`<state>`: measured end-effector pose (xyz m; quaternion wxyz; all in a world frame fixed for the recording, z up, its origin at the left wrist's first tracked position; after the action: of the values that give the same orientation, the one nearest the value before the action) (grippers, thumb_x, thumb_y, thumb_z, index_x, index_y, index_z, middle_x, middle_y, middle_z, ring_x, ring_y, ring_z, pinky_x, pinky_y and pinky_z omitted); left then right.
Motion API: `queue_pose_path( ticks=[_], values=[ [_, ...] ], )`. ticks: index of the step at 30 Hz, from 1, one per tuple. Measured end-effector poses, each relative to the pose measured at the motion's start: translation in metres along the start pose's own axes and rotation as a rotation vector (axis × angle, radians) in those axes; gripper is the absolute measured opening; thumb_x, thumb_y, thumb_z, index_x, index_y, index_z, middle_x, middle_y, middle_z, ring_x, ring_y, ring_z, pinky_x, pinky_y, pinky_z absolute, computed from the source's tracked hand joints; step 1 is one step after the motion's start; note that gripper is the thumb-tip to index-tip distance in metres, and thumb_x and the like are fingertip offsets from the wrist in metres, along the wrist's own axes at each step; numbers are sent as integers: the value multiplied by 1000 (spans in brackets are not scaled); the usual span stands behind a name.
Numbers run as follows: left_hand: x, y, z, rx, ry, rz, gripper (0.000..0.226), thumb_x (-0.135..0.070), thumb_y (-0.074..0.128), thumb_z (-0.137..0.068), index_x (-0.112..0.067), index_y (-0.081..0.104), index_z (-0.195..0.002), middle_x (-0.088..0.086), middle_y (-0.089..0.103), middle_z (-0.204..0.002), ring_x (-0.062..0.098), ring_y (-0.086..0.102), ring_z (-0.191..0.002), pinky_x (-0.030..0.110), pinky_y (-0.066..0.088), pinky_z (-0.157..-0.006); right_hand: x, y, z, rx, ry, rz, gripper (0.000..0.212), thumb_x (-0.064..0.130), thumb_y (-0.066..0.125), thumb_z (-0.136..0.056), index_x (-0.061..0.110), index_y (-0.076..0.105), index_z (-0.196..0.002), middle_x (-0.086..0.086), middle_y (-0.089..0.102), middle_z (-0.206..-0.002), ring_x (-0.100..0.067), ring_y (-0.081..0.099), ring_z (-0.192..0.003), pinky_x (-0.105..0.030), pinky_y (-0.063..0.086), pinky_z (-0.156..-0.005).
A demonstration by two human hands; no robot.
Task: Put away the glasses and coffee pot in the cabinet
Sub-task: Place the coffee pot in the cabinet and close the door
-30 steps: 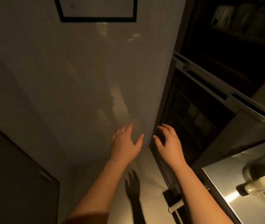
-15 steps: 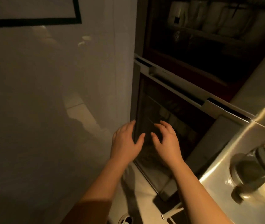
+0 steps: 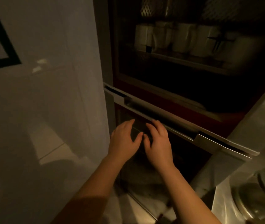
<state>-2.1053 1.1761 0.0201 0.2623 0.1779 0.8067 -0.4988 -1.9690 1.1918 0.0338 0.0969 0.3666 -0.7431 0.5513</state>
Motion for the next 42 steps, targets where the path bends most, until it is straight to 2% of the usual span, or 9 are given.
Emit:
queue_pose_path(
  ticks=[7, 13, 17, 23, 28, 32, 36, 40, 42],
  values=[
    [1, 14, -44, 54, 181, -17, 59, -48, 47, -89, -16, 49, -138, 6, 51, -140, 22, 44, -132, 46, 37, -109, -9, 8, -19, -102, -18, 245, 49, 19, 63, -87, 15, 52, -134, -6, 49, -141, -23, 39, -135, -47, 27, -115],
    [16, 21, -72, 120, 288, -140, 50, -39, 54, -93, -16, 51, -137, 9, 49, -142, 27, 37, -136, 48, 19, -118, -2, 21, -29, -195, 105, 330, 47, 22, 61, -88, 16, 54, -134, -5, 57, -130, -24, 49, -124, -43, 34, -111],
    [25, 23, -83, 97, 361, -104, 46, -48, 50, -89, -15, 61, -119, 8, 59, -119, 29, 50, -118, 50, 36, -106, 4, 31, -37, -286, 191, 375, 40, 22, 63, -87, 19, 60, -127, -4, 59, -118, -25, 52, -112, -44, 39, -102],
    [23, 24, -94, 100, 362, -48, 27, -42, 60, -89, -19, 61, -104, 2, 59, -107, 24, 49, -113, 47, 36, -105, 7, 37, -45, -391, 311, 300, 23, 20, 66, -86, 21, 70, -109, -2, 60, -101, -23, 53, -100, -41, 39, -94],
    [23, 24, -98, 100, 355, -58, 23, -42, 59, -90, -22, 62, -102, 0, 59, -107, 24, 47, -115, 47, 33, -106, 15, 37, -49, -408, 379, 271, 18, 20, 62, -89, 22, 71, -105, -1, 58, -96, -21, 50, -96, -36, 35, -90],
    [22, 21, -99, 120, 320, -22, 19, -38, 62, -89, -24, 63, -101, -2, 59, -107, 23, 46, -117, 43, 25, -108, 19, 34, -52, -380, 427, 243, 17, 21, 59, -92, 22, 71, -104, 0, 57, -97, -20, 49, -98, -36, 35, -93],
    [24, 12, -77, 86, 298, 8, 15, -33, 64, -88, -24, 63, -100, -3, 59, -105, 22, 46, -115, 41, 20, -106, 23, 32, -39, -363, 420, 230, 16, 15, 59, -91, 21, 70, -100, 3, 52, -95, -18, 47, -98, -32, 30, -94],
    [27, -1, -40, 51, 263, 13, 17, -33, 63, -88, -22, 64, -101, 1, 58, -105, 24, 47, -114, 46, 21, -109, 30, 32, -13, -362, 347, 196, 14, 14, 61, -89, 18, 71, -98, 0, 53, -92, -19, 47, -94, -31, 30, -89],
    [23, -10, -20, 36, 222, 30, 19, -33, 64, -88, -20, 64, -102, 3, 58, -107, 25, 48, -114, 48, 21, -110, 33, 29, -1, -348, 336, 188, 14, 15, 62, -89, 19, 71, -99, 5, 49, -91, -18, 46, -95, -28, 29, -86]
  ],
)
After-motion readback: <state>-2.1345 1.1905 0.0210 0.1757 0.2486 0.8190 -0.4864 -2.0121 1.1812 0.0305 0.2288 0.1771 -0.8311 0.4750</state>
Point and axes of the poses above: each hand's wrist, its own z-axis away from the middle knuckle, its own y-axis out of the palm, x = y × z, the point moved 2 cm from there along -z, towards the middle knuckle
